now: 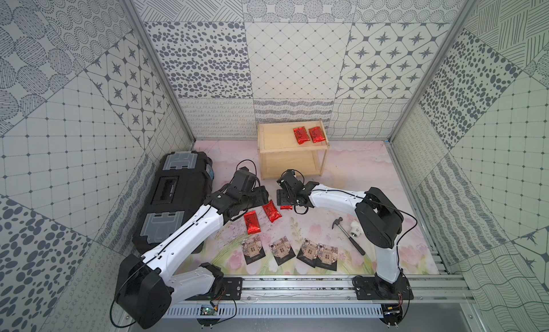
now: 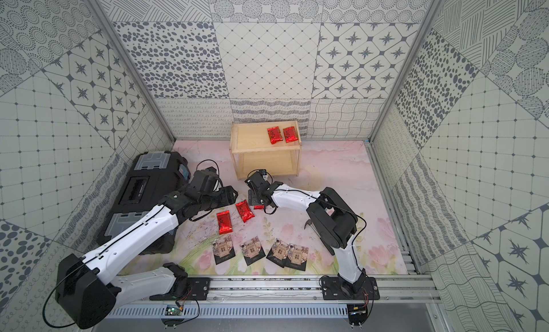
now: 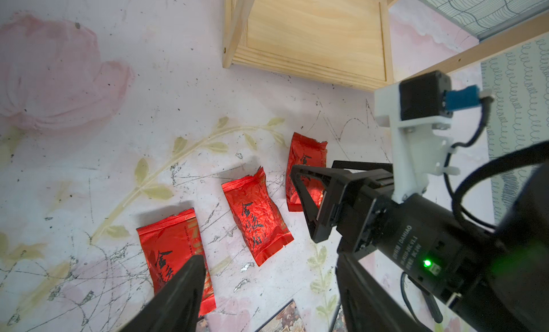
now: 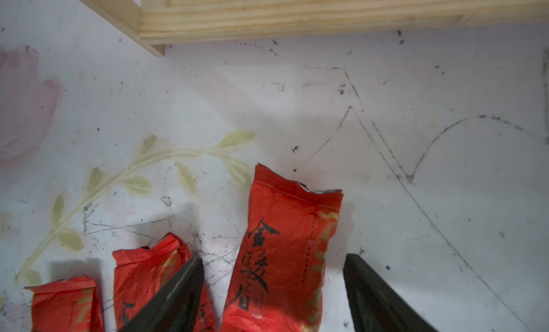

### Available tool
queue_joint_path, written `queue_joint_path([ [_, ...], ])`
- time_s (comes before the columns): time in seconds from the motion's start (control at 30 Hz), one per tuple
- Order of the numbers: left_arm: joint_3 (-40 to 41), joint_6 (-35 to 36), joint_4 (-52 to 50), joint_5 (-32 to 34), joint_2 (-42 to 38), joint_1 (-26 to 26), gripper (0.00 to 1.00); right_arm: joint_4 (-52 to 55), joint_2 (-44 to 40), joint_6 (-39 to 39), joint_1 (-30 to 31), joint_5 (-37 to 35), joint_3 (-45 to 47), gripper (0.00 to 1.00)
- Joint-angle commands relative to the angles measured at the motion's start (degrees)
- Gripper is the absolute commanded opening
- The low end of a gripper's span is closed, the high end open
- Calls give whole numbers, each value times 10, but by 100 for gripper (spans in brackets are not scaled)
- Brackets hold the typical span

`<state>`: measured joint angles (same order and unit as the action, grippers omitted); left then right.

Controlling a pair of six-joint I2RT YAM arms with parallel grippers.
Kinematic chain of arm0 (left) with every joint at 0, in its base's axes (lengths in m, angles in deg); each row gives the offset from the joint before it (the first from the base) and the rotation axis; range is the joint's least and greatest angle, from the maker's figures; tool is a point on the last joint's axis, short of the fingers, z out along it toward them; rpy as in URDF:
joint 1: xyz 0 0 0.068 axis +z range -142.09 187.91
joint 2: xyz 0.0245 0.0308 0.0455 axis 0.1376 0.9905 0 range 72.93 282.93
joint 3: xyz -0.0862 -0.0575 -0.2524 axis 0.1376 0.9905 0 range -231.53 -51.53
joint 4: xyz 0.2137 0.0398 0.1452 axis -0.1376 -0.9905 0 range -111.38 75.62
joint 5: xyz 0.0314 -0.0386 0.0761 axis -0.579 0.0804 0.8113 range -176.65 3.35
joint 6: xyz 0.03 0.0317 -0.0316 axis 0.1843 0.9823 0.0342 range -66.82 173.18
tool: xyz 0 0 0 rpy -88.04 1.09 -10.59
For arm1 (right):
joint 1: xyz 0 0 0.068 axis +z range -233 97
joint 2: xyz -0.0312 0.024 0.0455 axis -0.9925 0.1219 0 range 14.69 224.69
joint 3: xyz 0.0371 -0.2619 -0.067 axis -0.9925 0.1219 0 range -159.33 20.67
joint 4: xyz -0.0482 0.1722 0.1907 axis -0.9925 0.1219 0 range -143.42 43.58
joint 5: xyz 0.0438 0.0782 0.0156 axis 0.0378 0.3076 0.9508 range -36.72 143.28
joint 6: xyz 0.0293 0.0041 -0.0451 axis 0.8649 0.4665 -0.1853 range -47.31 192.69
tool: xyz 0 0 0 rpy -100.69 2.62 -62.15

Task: Place the tea bags on the shelf by color
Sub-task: Pick up the tea bag from the center of the board.

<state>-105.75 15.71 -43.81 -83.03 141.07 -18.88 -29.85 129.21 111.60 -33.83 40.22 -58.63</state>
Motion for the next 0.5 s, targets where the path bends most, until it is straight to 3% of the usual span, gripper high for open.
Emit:
queue_joint_path([
  [0.0,-7,-6,-14,11,4,1,75,5,22,12,1,-11,-23,80],
  [0.47,-3,-5,-14,15,0,1,76,10,28,1,1,-29,-9,70],
])
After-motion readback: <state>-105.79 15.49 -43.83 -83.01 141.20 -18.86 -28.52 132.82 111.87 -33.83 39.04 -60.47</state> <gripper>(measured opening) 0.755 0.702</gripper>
